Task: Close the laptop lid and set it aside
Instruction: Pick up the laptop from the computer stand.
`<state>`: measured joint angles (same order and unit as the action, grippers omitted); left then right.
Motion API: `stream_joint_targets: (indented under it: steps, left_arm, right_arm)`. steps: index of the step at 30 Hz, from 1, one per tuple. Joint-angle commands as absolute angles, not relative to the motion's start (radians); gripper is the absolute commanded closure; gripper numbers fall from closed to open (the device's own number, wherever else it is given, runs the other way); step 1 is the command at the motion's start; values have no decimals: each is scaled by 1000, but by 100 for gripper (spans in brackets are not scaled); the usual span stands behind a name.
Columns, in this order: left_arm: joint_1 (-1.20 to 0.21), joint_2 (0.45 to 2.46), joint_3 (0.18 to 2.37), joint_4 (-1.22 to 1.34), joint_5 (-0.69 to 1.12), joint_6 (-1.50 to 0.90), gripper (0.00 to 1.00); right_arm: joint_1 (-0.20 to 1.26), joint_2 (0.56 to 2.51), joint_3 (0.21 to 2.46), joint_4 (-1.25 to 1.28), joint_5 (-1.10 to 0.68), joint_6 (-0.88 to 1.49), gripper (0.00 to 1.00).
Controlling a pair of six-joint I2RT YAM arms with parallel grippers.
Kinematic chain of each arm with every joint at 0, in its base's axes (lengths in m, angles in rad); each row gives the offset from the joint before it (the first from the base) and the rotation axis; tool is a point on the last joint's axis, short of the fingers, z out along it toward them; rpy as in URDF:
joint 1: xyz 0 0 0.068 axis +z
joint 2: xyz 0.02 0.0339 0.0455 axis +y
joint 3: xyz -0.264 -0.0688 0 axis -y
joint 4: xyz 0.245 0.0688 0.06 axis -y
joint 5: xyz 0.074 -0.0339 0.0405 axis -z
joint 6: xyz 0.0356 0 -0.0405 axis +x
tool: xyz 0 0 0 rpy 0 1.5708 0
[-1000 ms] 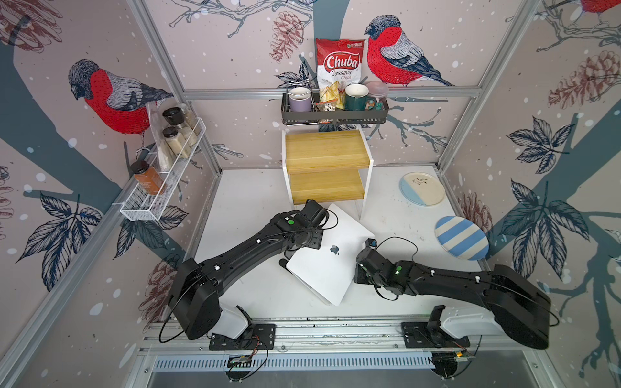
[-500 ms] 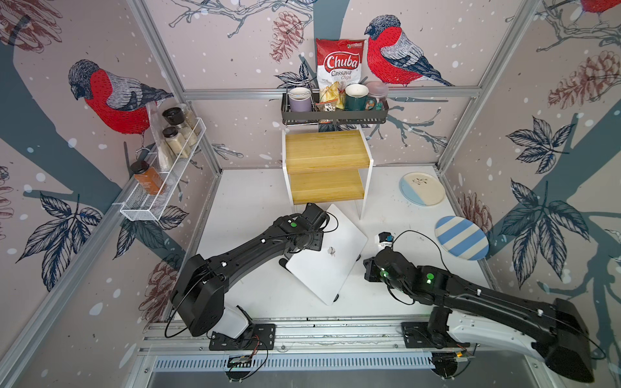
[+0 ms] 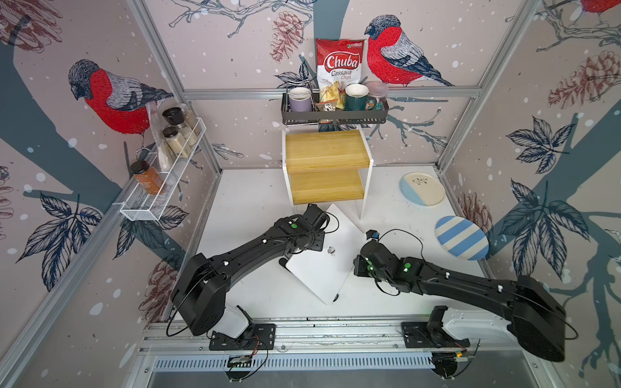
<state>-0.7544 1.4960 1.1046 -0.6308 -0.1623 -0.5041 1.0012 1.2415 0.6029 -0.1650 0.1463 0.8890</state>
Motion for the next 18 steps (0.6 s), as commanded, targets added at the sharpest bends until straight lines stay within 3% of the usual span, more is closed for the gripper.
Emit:
stream_joint_targets:
  steps: [1,16,18]
  left_arm:
    - [-749,1497,1098,-674,-179,-509,39]
    - [-730,1487,1085,-644,-96,-511,39]
    - [-730,1484,1085,-638,-72,-511,43]
  right_arm:
    - [1001,1299,594,-82,107,895,92]
    - [1025,1472,519,29,91,942,94]
    - [1027,1491,525,35,88,942,95]
